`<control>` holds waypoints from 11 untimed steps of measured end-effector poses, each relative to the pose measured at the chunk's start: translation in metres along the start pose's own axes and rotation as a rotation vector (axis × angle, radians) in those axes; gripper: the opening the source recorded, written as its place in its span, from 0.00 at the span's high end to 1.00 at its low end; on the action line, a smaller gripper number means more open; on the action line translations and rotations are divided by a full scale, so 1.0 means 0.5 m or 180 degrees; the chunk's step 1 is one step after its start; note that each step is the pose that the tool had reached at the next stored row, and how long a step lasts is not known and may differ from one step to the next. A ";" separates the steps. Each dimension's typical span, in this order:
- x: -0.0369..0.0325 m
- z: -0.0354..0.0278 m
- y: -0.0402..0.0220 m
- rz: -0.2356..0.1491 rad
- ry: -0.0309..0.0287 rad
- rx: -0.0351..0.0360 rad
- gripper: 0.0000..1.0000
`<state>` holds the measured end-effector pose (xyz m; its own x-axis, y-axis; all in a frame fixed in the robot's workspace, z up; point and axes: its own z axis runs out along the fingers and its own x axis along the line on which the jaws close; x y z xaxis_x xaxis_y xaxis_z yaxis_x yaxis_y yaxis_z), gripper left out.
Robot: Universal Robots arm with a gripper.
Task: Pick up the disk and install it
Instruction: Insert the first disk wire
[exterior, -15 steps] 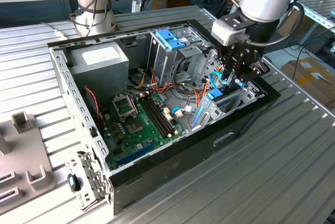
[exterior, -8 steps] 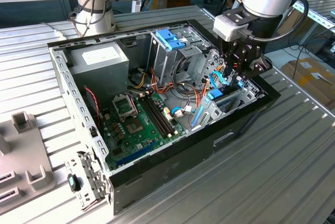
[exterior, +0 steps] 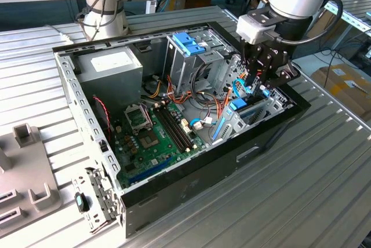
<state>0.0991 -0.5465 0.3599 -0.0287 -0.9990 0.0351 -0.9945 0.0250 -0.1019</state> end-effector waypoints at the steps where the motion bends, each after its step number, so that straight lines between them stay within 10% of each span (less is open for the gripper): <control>1: 0.000 0.000 -0.003 0.0020 0.0003 -0.0016 0.64; 11: -0.001 0.004 -0.040 0.0067 0.0013 -0.0178 0.64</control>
<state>0.1192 -0.5465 0.3599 -0.0501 -0.9980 0.0376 -0.9977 0.0484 -0.0469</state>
